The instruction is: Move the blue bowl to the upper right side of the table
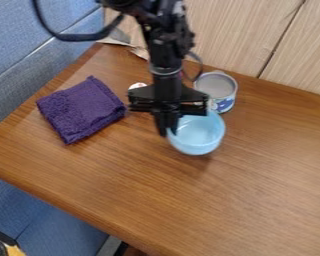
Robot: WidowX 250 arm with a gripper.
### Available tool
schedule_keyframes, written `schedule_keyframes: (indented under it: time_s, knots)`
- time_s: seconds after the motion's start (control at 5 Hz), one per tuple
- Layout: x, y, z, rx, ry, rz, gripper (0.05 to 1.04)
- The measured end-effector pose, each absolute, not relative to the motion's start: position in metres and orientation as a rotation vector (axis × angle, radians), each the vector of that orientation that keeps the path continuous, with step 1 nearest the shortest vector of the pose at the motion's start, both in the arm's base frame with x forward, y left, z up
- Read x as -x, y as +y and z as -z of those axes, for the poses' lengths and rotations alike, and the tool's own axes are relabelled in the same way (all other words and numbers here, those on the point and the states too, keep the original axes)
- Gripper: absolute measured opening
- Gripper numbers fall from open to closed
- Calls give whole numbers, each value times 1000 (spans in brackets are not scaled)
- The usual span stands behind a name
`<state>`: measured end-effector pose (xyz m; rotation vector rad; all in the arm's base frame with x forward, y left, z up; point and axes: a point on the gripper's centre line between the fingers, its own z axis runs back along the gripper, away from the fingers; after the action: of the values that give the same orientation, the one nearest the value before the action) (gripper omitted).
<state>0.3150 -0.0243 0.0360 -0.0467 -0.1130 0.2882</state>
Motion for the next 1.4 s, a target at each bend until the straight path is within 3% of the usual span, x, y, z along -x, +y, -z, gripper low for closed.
schedule_keyframes:
  time_s: [0.4,0.8,1.0,1.4]
  knots:
    - [-353,-55,-20,67,-81,-229,67]
    - [-370,-67,-18,56,-84,-205,94]
    - [-368,-67,-15,35,-71,-210,267]
    - [-365,-65,-13,14,-73,-214,847]
